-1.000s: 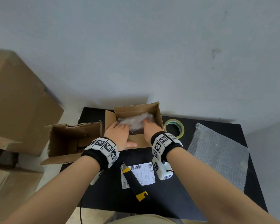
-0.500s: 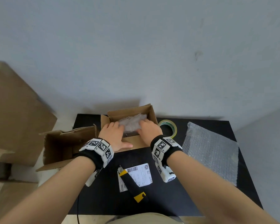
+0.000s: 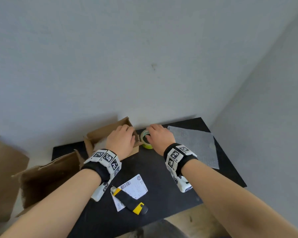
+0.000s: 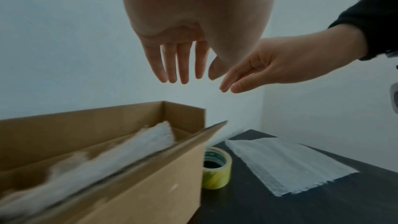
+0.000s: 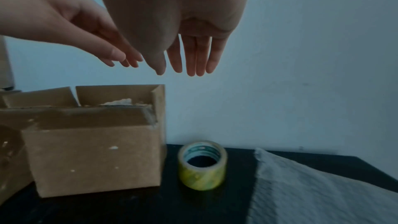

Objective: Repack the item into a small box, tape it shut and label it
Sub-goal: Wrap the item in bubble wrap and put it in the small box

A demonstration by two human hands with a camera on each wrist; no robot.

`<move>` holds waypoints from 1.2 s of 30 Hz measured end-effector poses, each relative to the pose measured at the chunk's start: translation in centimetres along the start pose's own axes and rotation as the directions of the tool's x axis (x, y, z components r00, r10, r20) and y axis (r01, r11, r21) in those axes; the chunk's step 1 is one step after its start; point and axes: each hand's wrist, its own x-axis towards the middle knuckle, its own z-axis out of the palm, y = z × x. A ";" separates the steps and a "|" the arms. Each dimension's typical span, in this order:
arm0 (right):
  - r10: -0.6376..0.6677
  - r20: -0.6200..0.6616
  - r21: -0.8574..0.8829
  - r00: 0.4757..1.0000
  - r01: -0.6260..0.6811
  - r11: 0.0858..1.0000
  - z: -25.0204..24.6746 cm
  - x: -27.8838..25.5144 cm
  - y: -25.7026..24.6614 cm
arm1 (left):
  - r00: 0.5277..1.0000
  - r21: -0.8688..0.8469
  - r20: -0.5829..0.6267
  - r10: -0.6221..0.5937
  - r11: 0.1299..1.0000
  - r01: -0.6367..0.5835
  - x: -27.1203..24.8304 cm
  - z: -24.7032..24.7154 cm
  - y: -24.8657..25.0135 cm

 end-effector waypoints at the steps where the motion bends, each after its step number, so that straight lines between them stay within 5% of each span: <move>1: 0.039 -0.001 -0.006 0.999 -0.039 0.999 -0.1 -0.7 1.0 | 1.000 -0.014 0.004 0.031 0.999 -0.031 0.5 0.3 1.2; 12: 0.310 0.135 0.035 0.941 -0.317 0.948 1.6 -7.8 14.4 | 0.952 0.021 0.242 0.185 0.981 -0.195 5.9 7.8 12.1; 27: 0.143 0.380 0.135 0.914 -0.207 0.969 9.6 -10.1 26.9 | 0.817 0.027 0.574 0.048 0.997 -0.077 8.6 19.6 17.9; 36: 0.129 0.319 0.171 0.939 -0.191 0.967 11.0 -9.9 27.2 | 0.891 0.022 0.453 0.015 0.999 -0.028 8.3 20.4 18.6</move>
